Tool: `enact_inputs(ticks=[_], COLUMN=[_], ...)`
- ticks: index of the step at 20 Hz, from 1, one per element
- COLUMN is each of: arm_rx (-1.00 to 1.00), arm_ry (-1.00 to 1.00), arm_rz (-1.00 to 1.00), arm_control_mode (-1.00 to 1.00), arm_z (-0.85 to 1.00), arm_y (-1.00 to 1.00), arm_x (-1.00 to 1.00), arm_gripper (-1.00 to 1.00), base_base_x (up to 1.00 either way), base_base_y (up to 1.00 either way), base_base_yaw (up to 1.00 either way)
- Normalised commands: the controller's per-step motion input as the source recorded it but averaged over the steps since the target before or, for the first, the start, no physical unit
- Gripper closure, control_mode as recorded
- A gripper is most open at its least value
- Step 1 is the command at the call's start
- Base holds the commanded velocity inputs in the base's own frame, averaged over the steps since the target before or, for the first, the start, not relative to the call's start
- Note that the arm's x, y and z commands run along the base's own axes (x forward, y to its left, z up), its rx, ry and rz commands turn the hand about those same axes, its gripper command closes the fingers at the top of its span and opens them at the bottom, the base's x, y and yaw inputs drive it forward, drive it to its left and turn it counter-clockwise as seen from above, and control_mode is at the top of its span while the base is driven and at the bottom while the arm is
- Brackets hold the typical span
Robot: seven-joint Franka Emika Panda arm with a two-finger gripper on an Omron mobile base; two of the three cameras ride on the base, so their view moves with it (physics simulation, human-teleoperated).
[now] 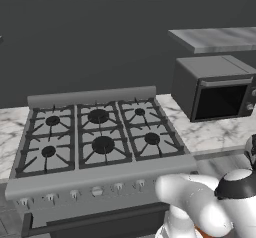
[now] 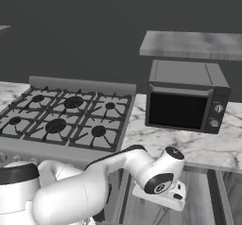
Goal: Take the tongs from the drawer on the right and place them on the dining counter next to the tray containing the hot dog.
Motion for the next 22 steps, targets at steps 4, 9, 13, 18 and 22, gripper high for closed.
enact_inputs(ticks=[4, 9, 13, 18, 22], arm_rx=[0.0, -0.01, -0.11, -0.16, -0.12], arm_ry=[-0.02, -0.01, 0.0, 0.05, 0.03], arm_rz=[-0.31, -0.26, -0.16, -0.03, 0.0], arm_control_mode=[-1.0, -1.0, -1.0, -1.0, -1.0], arm_z=[0.0, -0.15, -0.32, -0.32, -0.26], arm_y=[0.07, 0.21, 0.37, 0.09, 0.0], arm_x=[0.13, 0.22, 0.4, 0.45, 0.23], arm_gripper=[-1.0, -1.0, -1.0, -1.0, -1.0], base_base_x=[0.0, 0.0, 0.0, 0.0, 0.0], base_base_y=[0.0, 0.0, 0.0, 0.0, 0.0], base_base_yaw=[0.0, 0.0, 0.0, 0.0, 0.0])
